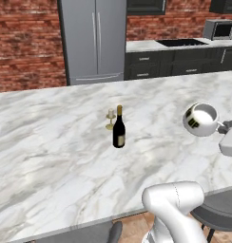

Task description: Open the cabinet directly in front. Then move the wine and the mug to the dining counter with the candle on it.

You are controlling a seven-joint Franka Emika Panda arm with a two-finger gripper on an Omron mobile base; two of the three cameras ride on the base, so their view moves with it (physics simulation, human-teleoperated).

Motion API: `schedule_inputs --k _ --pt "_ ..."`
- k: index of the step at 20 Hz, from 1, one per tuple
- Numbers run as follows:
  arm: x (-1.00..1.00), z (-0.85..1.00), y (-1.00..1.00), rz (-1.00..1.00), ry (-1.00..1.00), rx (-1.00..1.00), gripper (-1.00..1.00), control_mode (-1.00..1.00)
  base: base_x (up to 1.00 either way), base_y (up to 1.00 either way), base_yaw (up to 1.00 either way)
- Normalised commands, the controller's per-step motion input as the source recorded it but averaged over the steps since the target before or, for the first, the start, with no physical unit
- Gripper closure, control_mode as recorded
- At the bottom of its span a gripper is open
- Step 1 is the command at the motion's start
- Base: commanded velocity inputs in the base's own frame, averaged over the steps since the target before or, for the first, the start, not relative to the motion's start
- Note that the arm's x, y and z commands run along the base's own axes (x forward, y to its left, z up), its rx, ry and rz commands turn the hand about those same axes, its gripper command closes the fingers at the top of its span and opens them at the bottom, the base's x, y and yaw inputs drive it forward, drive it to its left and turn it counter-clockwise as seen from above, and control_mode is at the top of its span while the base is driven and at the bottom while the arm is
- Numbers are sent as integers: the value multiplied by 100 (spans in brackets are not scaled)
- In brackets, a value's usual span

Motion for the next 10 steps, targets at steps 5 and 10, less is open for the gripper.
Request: schedule_inputs --k 5,10 --pt "17 -43 -18 0 7 0 100 -100 0 0 0" --pt "30 -45 -8 0 8 0 100 -100 0 0 0"
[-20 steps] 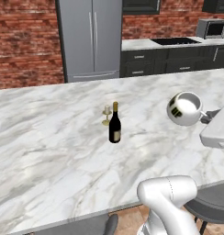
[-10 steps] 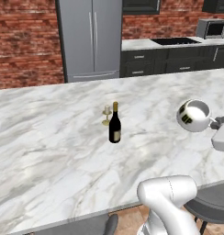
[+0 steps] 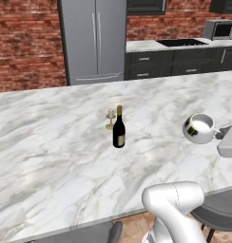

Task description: Open the cabinet directly in front. Then move the wine and the mug to the dining counter with the candle on it.

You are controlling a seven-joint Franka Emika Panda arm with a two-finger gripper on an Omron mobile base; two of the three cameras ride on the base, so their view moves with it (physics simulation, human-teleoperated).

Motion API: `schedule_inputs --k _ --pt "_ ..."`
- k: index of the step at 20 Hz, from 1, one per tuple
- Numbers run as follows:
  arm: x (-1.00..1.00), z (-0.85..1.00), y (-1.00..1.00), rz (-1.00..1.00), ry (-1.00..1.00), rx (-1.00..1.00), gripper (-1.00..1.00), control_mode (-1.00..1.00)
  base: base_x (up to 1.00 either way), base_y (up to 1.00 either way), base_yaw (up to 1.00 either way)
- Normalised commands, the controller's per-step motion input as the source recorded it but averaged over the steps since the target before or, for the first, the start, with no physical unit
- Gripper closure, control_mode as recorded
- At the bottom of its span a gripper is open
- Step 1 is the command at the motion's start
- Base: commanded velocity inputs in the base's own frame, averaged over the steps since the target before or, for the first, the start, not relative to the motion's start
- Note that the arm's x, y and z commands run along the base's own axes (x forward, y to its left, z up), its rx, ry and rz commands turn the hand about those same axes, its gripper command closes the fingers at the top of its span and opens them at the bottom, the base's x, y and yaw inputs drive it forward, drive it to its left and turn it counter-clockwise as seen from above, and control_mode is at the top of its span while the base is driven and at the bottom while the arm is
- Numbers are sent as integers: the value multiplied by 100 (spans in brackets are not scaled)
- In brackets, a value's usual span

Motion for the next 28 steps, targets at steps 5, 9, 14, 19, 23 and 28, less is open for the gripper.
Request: schedule_inputs --k 5,9,14,19,23,28 --pt "38 -54 0 0 1 0 100 -100 0 0 0" --pt "39 -52 0 0 0 0 100 -100 0 0 0" --pt "48 -52 0 0 0 0 100 -100 0 0 0" --pt "60 -53 0 -1 0 0 100 -100 0 0 0" --pt "65 -46 0 0 0 0 100 -100 0 0 0" --pt "67 -40 0 0 0 0 100 -100 0 0 0"
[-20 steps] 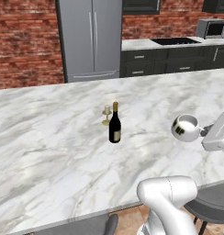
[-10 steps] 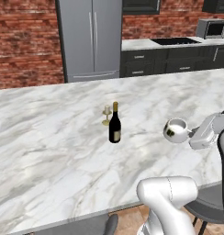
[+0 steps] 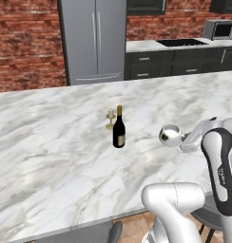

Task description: Open the cabinet directly in front. Then move the wine and the mug to the dining counter with the candle on it.

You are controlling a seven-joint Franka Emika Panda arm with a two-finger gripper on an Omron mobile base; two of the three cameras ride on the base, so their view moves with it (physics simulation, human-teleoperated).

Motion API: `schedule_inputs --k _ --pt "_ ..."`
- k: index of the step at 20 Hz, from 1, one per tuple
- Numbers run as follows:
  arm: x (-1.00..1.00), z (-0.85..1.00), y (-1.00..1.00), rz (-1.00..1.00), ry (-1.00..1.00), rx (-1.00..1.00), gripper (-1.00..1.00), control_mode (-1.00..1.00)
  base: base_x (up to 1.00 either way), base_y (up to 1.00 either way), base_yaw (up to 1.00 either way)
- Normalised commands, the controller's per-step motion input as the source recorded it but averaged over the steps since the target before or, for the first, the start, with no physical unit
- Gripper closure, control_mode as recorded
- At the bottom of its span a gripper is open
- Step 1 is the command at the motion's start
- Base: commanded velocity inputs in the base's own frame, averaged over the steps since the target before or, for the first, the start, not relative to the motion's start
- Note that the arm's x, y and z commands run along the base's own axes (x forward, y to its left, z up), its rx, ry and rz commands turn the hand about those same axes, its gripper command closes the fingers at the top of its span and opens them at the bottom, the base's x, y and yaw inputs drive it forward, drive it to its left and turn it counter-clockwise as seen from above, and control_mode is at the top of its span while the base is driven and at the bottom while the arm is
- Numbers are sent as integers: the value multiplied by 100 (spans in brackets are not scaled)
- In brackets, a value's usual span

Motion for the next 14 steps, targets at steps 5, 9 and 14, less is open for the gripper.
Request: schedule_inputs --k 5,9,14 --pt "66 -32 0 0 2 0 100 -100 0 0 0" --pt "73 -36 -1 0 7 0 100 -100 0 0 0" --pt "72 -30 -4 0 7 0 100 -100 0 0 0"
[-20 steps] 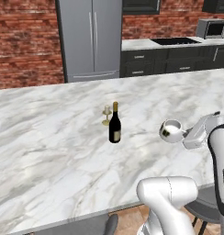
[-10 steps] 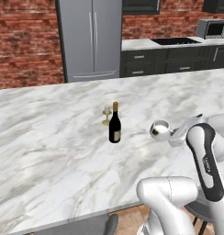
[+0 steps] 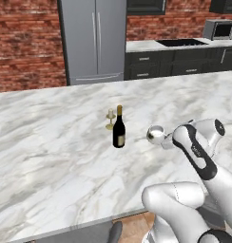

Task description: Open the cabinet directly in front. Then move the wine and the mug to the dining counter with the candle on it.

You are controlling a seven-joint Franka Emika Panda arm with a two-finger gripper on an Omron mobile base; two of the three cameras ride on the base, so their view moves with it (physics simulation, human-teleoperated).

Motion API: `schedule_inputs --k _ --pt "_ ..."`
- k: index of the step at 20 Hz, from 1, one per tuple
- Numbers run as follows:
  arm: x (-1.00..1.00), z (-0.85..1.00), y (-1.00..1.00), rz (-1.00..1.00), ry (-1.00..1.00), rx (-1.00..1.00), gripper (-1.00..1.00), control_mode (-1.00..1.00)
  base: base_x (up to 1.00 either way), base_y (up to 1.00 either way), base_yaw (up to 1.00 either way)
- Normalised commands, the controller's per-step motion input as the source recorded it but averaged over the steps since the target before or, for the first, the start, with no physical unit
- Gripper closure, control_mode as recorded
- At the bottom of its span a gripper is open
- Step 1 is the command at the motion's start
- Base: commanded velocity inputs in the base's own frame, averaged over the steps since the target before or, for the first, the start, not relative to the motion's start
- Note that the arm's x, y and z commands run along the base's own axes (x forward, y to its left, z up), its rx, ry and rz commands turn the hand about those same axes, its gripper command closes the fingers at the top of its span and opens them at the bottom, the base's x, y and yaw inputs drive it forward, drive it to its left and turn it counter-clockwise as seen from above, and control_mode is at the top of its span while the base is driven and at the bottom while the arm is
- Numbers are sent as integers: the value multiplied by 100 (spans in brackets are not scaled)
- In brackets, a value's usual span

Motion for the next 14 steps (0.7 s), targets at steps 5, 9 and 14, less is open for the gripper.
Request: schedule_inputs --k 5,9,14 --pt "66 -30 0 0 6 0 100 -100 0 0 0" --pt "63 -33 0 0 3 0 100 -100 0 0 0" --pt "63 -35 0 0 1 0 100 -100 0 0 0"
